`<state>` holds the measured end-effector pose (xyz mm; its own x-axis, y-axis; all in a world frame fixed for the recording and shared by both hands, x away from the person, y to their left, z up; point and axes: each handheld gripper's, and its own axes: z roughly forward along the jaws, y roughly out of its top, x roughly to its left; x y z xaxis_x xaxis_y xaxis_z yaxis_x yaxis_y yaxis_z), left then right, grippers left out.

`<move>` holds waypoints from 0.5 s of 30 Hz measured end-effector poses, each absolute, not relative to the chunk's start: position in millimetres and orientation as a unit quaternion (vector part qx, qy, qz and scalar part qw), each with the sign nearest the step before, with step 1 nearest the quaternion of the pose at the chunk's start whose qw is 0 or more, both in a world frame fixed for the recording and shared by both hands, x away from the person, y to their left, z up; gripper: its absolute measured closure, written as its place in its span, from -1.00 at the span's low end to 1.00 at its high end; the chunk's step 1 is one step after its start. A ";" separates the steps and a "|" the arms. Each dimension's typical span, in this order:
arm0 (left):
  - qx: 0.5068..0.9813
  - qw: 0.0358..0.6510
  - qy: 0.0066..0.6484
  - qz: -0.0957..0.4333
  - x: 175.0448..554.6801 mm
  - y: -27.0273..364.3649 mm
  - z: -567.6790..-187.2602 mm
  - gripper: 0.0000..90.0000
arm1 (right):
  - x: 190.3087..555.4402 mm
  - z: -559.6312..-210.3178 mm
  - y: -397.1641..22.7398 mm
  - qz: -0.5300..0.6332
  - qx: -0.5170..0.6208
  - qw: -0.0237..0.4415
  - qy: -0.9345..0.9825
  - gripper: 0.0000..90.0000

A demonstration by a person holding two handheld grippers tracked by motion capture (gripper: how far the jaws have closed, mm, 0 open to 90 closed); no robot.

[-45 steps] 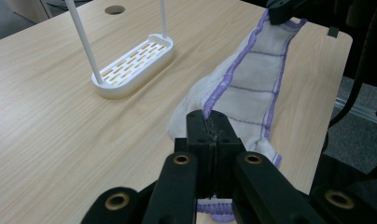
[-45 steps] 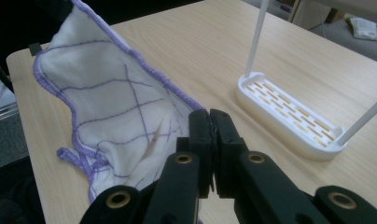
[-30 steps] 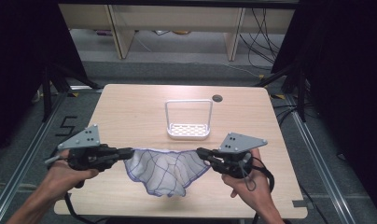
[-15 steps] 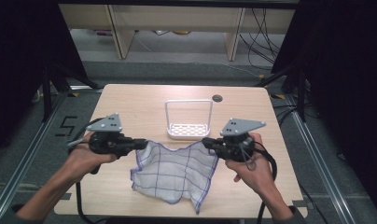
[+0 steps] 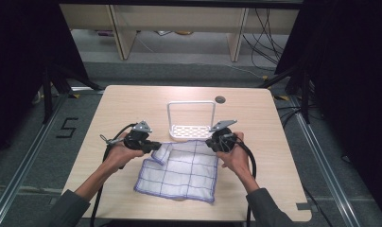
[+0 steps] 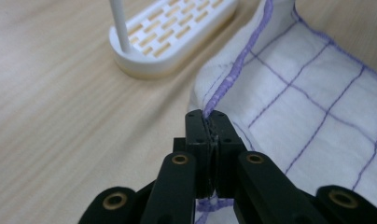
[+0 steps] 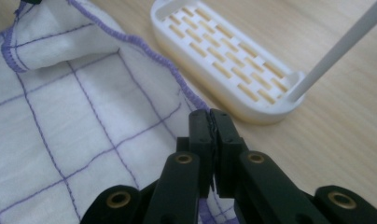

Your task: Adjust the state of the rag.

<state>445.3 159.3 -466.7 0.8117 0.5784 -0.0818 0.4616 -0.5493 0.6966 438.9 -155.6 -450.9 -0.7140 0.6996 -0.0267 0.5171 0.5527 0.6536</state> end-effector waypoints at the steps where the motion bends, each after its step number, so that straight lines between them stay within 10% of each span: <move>1: 0.879 0.366 0.295 0.079 444.6 159.4 -468.7 0.94 | 437.2 -454.9 -153.4 0.320 0.353 0.142 0.868 0.97; 15: 0.878 0.357 0.309 0.080 446.5 163.1 -484.4 0.69 | 432.5 -473.0 -148.6 0.304 0.352 0.127 0.876 0.85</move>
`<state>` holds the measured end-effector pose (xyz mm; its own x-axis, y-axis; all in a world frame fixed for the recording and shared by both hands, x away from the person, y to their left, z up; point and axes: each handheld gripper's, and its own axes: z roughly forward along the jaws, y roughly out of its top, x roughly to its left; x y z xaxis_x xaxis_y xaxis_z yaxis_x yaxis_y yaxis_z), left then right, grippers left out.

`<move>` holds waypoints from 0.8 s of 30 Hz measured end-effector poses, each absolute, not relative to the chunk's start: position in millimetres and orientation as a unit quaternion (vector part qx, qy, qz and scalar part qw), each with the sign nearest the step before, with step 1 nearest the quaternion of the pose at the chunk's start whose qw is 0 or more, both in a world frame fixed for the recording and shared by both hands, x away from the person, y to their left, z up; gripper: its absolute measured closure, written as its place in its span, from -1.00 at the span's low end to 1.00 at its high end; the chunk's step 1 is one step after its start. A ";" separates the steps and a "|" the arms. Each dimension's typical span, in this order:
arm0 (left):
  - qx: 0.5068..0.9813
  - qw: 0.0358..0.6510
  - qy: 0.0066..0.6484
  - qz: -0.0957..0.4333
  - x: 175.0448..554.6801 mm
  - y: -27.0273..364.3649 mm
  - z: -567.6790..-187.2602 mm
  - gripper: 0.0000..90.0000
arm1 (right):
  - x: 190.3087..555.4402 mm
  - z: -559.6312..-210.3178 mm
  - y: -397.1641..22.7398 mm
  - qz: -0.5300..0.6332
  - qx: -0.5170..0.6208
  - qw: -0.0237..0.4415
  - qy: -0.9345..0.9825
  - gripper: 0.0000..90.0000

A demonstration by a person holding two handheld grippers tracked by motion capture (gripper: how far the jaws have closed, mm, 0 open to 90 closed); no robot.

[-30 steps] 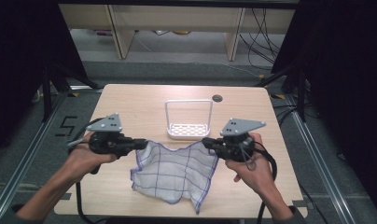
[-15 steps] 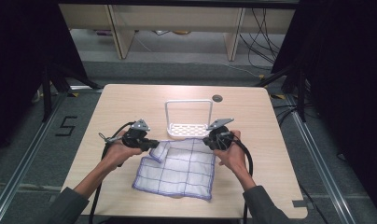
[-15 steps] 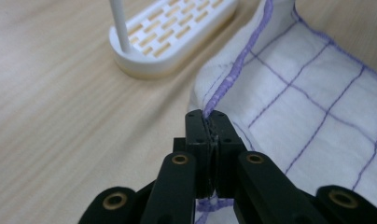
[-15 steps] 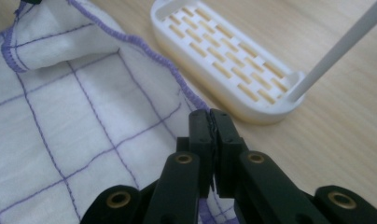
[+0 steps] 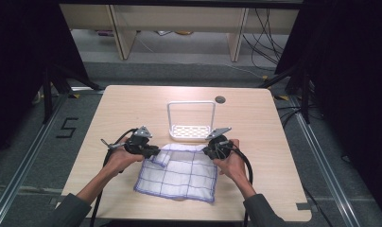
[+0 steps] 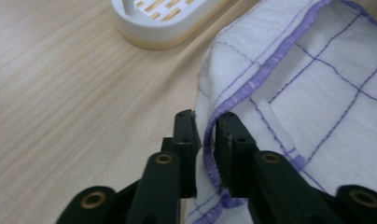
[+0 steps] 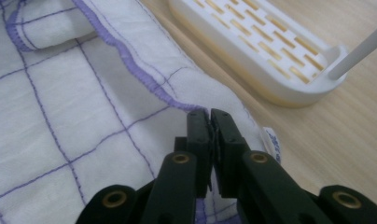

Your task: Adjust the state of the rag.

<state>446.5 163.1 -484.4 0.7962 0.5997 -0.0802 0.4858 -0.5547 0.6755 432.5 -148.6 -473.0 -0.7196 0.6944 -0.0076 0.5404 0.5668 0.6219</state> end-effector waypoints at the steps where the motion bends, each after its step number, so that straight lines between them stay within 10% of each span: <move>1: 0.876 0.357 0.315 0.081 447.2 162.9 -486.6 0.60 | 434.5 -475.5 -148.0 0.302 0.360 0.129 0.873 0.76; 10: 0.836 0.394 0.375 0.071 414.1 194.1 -468.6 -0.22 | 405.0 -448.6 -155.1 0.326 0.361 0.146 0.861 0.10; 24: 0.835 0.409 0.363 0.068 330.7 215.5 -489.0 -0.09 | 302.6 -464.4 -173.6 0.355 0.359 0.110 0.856 0.02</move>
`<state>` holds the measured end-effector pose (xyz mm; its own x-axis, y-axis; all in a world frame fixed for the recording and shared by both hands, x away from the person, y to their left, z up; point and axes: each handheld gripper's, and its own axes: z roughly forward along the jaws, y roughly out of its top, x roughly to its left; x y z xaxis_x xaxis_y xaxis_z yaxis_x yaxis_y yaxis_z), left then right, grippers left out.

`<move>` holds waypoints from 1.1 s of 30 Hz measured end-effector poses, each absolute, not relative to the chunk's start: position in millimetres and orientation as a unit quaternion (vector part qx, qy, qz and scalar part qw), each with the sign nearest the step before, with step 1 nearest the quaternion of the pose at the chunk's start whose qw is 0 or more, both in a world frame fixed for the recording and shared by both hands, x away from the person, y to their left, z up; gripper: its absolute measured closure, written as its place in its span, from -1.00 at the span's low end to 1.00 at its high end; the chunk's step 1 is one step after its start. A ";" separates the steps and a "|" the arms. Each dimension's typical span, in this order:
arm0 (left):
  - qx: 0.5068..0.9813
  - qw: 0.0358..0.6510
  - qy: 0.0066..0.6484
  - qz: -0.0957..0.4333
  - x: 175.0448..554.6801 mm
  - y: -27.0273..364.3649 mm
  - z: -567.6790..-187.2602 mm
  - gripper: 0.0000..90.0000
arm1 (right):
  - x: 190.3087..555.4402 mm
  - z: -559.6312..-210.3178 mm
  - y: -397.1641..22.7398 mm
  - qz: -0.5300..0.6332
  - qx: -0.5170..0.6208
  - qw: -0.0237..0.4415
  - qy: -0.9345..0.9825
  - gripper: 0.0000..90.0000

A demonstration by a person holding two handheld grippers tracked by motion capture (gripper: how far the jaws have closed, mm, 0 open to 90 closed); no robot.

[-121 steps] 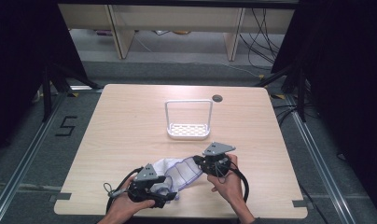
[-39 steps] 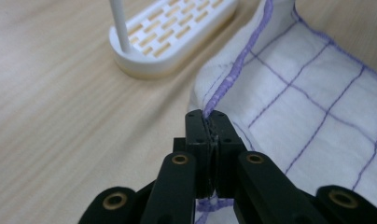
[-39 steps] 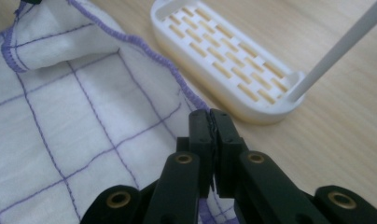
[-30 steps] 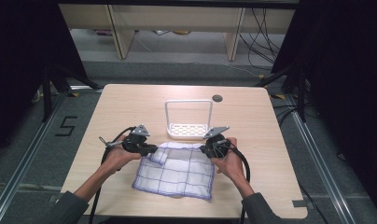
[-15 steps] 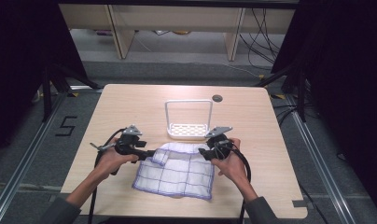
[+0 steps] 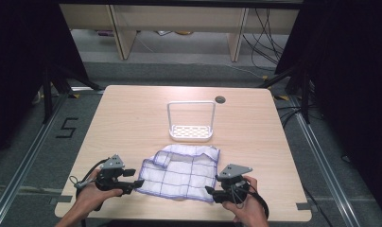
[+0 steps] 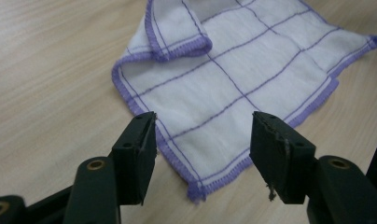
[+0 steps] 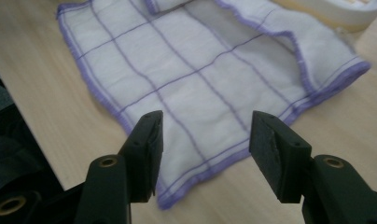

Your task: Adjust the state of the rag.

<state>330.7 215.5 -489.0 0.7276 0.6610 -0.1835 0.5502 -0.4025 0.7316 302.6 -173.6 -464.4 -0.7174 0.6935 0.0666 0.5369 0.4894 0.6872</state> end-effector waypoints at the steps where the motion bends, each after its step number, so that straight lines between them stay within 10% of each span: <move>1: 0.838 0.403 0.362 0.070 328.3 214.9 -491.2 -0.09 | 299.7 -466.0 -173.0 0.351 0.359 0.108 0.858 0.03; 11: 0.870 0.359 0.326 0.087 323.0 206.6 -511.0 0.09 | 292.9 -493.8 -163.2 0.316 0.346 0.100 0.878 0.17; 19: 0.884 0.352 0.282 0.124 318.3 198.1 -510.1 0.88 | 290.4 -496.6 -161.3 0.289 0.319 0.109 0.896 0.90; 33: 0.892 0.386 0.227 0.056 274.3 165.2 -507.2 0.93 | 275.3 -473.9 -211.2 0.307 0.330 0.129 0.884 0.92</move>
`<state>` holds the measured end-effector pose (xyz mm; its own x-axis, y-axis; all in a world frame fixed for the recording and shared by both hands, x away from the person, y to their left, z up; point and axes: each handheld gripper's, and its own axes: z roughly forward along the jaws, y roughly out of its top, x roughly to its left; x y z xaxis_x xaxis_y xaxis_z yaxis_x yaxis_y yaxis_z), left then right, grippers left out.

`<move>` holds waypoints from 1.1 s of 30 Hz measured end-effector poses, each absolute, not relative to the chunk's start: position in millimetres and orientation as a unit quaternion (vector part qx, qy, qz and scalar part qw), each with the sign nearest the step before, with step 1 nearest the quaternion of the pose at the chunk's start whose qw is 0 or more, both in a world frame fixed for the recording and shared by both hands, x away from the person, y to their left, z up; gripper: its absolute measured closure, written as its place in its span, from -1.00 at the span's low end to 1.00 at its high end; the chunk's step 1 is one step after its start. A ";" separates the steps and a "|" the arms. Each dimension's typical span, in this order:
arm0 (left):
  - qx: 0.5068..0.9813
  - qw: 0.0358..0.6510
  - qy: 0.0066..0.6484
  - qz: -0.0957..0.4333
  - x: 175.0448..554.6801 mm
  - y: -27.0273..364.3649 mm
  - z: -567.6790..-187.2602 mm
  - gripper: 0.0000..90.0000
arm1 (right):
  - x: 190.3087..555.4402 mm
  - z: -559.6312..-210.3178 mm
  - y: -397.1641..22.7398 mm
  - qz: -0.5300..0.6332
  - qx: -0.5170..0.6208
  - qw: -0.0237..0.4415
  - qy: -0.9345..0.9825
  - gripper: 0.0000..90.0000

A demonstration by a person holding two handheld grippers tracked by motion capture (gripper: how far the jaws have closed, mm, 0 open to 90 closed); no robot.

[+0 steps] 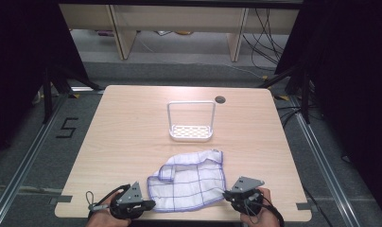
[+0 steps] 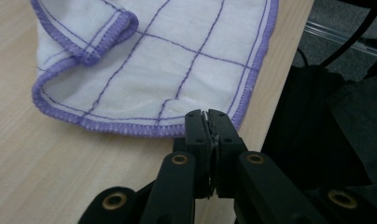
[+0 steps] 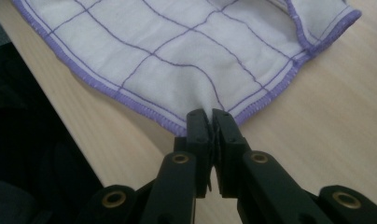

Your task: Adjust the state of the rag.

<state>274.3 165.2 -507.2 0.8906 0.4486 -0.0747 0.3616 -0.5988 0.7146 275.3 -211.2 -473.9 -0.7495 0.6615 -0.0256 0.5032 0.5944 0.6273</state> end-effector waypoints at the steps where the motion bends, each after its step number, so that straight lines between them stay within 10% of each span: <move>1: 0.892 0.385 0.231 0.052 275.0 164.3 -508.7 0.93 | 272.9 -475.3 -212.3 0.306 0.333 0.128 0.883 0.92; 6: 0.887 0.392 0.238 0.047 277.0 164.2 -509.6 0.71 | 268.1 -483.3 -217.9 0.306 0.342 0.114 0.881 0.80; 11: 0.855 0.424 0.291 0.063 291.2 174.0 -495.0 0.21 | 275.9 -474.4 -223.7 0.332 0.367 0.130 0.859 0.19; 19: 0.853 0.401 0.321 0.091 341.5 154.6 -487.6 -0.12 | 333.2 -461.0 -213.3 0.327 0.379 0.175 0.848 0.05; 29: 0.861 0.377 0.335 0.070 369.6 140.6 -500.8 0.03 | 385.4 -486.8 -203.0 0.294 0.429 0.124 0.845 0.19; 33: 0.870 0.374 0.313 0.074 373.3 136.6 -503.3 0.49 | 390.6 -491.6 -199.2 0.288 0.422 0.114 0.852 0.78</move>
<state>373.3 136.6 -503.3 0.7931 0.5998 -0.1060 0.4894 -0.5239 0.6971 390.6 -199.2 -491.6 -0.6176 0.7850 0.0484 0.6537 0.4781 0.5866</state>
